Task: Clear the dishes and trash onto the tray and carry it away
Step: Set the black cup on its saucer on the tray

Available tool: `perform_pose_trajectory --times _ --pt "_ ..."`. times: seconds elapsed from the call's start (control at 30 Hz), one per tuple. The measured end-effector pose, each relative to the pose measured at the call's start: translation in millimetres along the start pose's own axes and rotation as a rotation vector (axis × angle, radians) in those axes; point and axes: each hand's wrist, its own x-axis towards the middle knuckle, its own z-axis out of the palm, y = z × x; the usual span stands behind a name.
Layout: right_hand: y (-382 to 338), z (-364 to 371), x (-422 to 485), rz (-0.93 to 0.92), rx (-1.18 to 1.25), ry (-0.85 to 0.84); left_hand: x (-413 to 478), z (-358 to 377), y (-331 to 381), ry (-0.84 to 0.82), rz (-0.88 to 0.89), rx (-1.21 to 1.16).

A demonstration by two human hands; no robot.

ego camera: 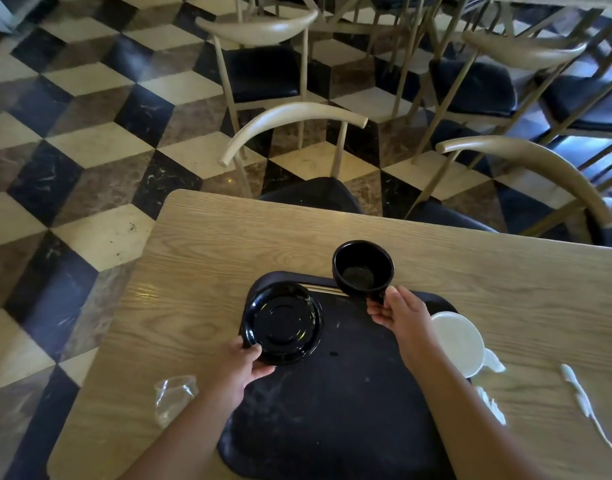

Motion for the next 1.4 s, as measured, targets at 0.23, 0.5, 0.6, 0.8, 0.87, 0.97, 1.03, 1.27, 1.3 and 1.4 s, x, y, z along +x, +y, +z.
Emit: perform_pose_trajectory --times 0.23,0.5,0.6,0.8,0.87,0.97,1.03,1.27,1.3,1.4 --pt "17 -18 -10 -0.005 -0.039 -0.021 8 20 -13 0.01 -0.027 0.102" --pt "37 -16 -16 -0.001 -0.086 -0.074 16 14 -15 -0.022 0.008 0.28" --pt "43 -9 -18 -0.005 -0.13 -0.106 18 12 -12 -0.05 0.041 0.376" --pt "54 5 -21 0.021 -0.205 -0.171 21 12 -5 -0.044 0.056 0.432" --pt "57 10 -22 0.029 -0.233 -0.179 23 10 -5 -0.052 0.05 0.429" --pt "63 16 -20 0.031 -0.282 -0.201 24 7 -8 -0.064 0.065 0.406" --pt "67 19 -18 0.032 -0.32 -0.221 23 7 -7 -0.06 0.081 0.385" --pt "73 27 -15 0.066 -0.362 -0.282 27 7 -3 -0.064 0.088 0.395" --pt "73 26 -17 0.07 -0.365 -0.292 26 7 -4 -0.069 0.088 0.393" --pt "81 29 -10 0.093 -0.414 -0.357 34 3 -6 -0.071 0.072 0.413"
